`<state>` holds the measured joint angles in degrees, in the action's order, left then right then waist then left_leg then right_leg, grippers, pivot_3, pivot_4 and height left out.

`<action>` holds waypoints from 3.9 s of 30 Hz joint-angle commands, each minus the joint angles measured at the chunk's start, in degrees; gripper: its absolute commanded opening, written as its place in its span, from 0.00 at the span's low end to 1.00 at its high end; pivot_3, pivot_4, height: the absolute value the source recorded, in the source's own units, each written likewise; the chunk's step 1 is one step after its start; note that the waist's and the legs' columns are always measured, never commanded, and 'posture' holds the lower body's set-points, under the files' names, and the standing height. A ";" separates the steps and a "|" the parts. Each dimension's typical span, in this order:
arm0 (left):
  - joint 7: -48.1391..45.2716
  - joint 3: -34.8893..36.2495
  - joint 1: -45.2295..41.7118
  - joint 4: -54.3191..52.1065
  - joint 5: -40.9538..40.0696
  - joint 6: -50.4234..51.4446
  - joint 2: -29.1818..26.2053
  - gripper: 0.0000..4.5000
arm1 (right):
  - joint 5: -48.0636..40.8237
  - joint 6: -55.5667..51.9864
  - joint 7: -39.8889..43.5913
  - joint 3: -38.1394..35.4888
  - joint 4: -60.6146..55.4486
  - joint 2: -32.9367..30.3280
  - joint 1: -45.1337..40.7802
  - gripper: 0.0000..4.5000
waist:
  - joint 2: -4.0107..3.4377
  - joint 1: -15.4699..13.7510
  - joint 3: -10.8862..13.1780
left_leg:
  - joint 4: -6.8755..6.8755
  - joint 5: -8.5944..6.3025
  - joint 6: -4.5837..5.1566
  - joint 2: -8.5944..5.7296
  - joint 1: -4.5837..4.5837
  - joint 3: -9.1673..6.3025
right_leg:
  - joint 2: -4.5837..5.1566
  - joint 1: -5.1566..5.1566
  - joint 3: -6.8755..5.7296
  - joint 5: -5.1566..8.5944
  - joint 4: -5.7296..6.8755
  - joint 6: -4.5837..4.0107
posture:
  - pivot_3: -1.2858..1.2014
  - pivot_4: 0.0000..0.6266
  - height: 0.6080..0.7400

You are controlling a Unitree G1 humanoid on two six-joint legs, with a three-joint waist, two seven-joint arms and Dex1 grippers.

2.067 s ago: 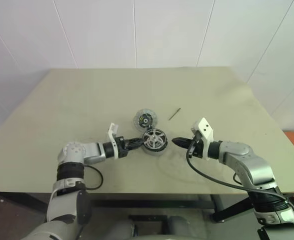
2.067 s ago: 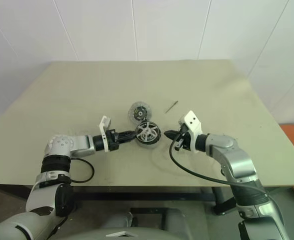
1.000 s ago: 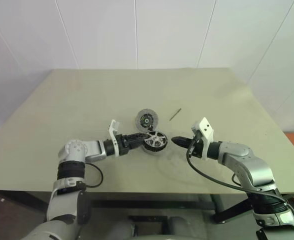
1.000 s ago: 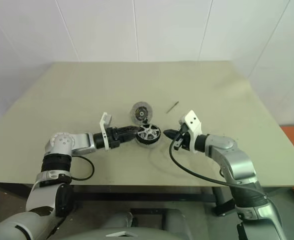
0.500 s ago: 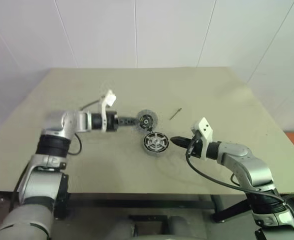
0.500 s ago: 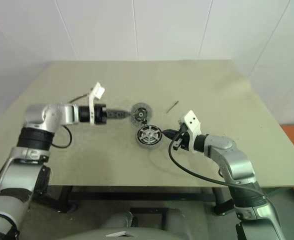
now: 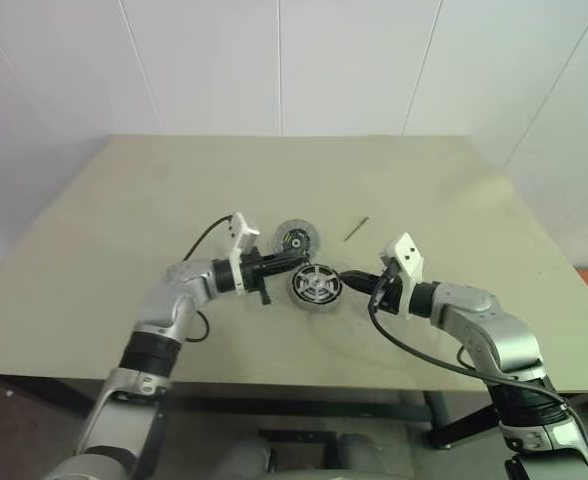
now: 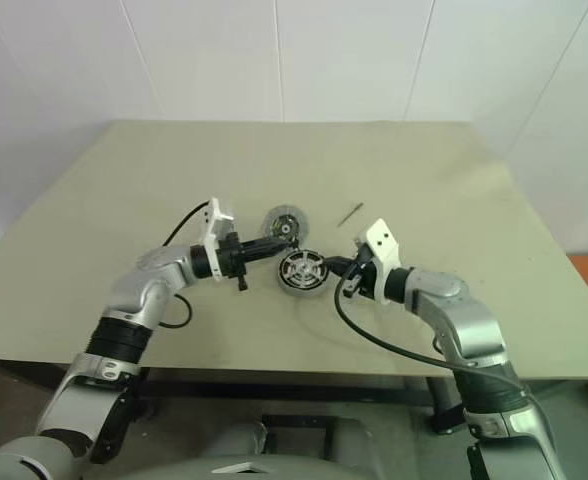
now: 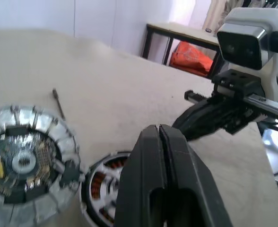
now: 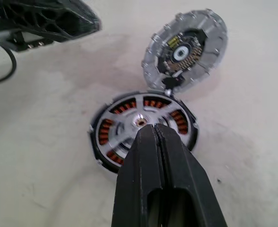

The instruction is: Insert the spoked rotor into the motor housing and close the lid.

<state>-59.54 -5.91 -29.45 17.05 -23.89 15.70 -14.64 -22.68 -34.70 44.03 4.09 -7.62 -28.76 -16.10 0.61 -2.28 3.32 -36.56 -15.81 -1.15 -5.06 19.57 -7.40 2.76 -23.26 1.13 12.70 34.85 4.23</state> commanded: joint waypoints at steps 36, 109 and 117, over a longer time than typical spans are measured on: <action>4.51 -5.81 -6.70 17.78 14.89 -10.25 7.14 0.01 | 0.84 1.44 -0.55 0.12 -0.36 2.13 -2.90 0.00 | -0.02 0.01 -0.09 | -0.14 -0.03 0.07 -0.01 -0.04 -0.02 | -0.11 0.07 -0.06 -0.12 0.07 0.20 | 0.52 0.00 1.00; 7.18 8.58 17.46 -7.14 3.17 -16.91 -3.77 0.00 | 39.89 34.71 32.35 30.52 30.63 -1.02 -33.08 0.02 | -0.20 1.88 -0.06 | -0.46 -0.19 0.09 0.03 -0.21 0.03 | -0.07 0.16 -0.06 -0.14 0.32 -0.06 | 0.52 0.00 1.00; 7.34 8.06 17.23 -6.70 3.30 -16.98 -3.74 0.00 | 36.54 27.98 33.04 27.93 26.58 0.19 -31.81 0.02 | -0.20 1.89 -0.06 | -0.49 -0.11 0.16 0.09 -0.24 0.01 | -0.13 0.09 -0.07 -0.19 0.47 -0.13 | 0.52 0.00 1.00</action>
<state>-52.30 1.67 -11.02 11.12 -20.16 -0.44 -18.16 14.70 -4.67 77.78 33.87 20.87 -29.51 -47.70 0.41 -0.39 3.26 -37.05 -15.92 -0.99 -4.96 19.36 -7.39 2.63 -23.20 1.07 12.51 35.32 4.09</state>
